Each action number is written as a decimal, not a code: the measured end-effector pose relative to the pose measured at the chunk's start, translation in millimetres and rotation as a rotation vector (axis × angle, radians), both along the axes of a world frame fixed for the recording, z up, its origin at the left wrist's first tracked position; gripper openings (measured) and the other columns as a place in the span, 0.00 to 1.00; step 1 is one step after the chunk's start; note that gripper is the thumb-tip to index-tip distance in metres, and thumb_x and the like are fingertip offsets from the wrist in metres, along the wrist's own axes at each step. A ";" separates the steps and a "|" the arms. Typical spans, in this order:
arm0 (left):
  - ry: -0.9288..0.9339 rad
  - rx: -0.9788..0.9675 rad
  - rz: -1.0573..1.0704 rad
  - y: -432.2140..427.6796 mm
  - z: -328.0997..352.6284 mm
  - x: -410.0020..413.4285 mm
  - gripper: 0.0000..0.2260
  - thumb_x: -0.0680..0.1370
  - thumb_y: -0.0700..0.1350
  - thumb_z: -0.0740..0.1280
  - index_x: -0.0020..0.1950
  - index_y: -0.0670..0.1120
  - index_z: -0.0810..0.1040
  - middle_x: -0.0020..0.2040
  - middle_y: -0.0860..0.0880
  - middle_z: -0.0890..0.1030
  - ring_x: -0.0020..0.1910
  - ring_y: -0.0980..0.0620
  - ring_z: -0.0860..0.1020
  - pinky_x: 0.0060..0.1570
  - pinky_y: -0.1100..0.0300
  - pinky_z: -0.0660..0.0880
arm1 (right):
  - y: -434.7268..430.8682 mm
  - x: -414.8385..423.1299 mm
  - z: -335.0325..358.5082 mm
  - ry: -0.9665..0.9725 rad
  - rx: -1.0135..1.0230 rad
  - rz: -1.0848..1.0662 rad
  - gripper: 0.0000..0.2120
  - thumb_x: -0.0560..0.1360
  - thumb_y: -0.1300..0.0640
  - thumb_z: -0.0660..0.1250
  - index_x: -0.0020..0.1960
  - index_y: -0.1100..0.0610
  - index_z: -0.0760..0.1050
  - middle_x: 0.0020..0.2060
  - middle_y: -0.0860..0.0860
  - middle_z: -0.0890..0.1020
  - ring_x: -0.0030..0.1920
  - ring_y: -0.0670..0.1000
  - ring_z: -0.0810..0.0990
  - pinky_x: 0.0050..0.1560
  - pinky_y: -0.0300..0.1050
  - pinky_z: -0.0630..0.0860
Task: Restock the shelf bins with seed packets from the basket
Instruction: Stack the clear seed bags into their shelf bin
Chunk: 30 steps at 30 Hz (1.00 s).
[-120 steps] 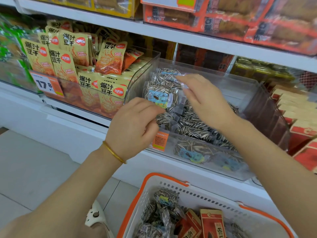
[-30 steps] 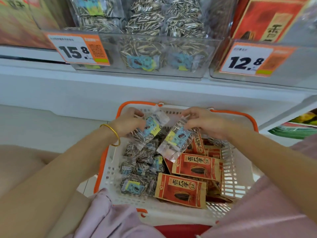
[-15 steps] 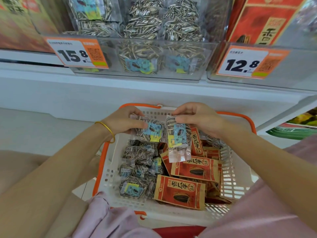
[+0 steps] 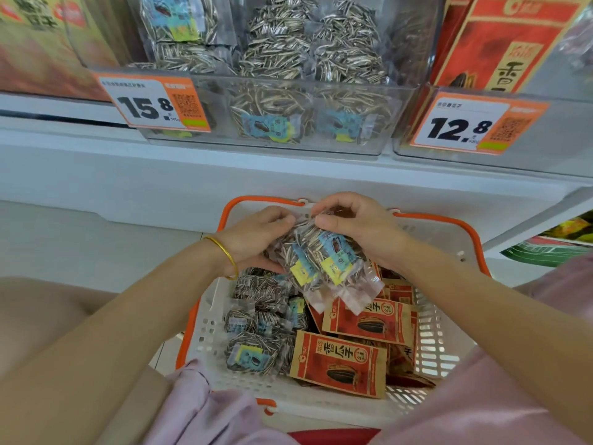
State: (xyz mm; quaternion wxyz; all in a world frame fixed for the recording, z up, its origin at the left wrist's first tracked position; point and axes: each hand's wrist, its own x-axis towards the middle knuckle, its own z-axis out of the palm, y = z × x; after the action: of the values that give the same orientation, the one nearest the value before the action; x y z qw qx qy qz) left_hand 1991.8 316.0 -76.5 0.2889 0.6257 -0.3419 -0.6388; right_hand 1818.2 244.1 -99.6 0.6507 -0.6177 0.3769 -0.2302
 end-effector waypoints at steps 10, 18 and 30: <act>-0.134 -0.141 -0.054 3.5 14.1 -1.0 0.27 0.72 0.48 0.72 0.68 0.48 0.67 0.61 0.52 0.72 0.53 0.58 0.77 0.45 0.58 0.80 | 13.0 10.2 22.0 0.105 0.065 0.027 0.19 0.71 0.43 0.65 0.55 0.55 0.74 0.49 0.50 0.80 0.49 0.48 0.80 0.50 0.45 0.78; -0.193 -0.412 0.037 9.1 88.3 34.9 0.19 0.67 0.49 0.72 0.54 0.58 0.70 0.54 0.56 0.75 0.49 0.59 0.78 0.46 0.63 0.78 | 11.4 28.3 95.8 0.235 0.015 0.235 0.32 0.71 0.47 0.66 0.73 0.41 0.58 0.61 0.35 0.64 0.63 0.39 0.62 0.64 0.41 0.60; -1.118 -1.157 0.612 -23.8 136.9 152.0 0.15 0.74 0.36 0.62 0.59 0.39 0.76 0.55 0.46 0.77 0.56 0.53 0.72 0.57 0.72 0.64 | -61.7 160.2 238.9 0.391 -0.708 0.240 0.29 0.71 0.45 0.70 0.69 0.49 0.64 0.56 0.45 0.71 0.50 0.46 0.73 0.48 0.39 0.70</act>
State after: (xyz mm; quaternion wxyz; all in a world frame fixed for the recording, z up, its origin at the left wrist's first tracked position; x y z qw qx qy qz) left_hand 2143.9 292.2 60.5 0.5111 0.6674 -0.5221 0.1440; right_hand 1978.4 182.4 139.4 0.3367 -0.8747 0.3163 -0.1465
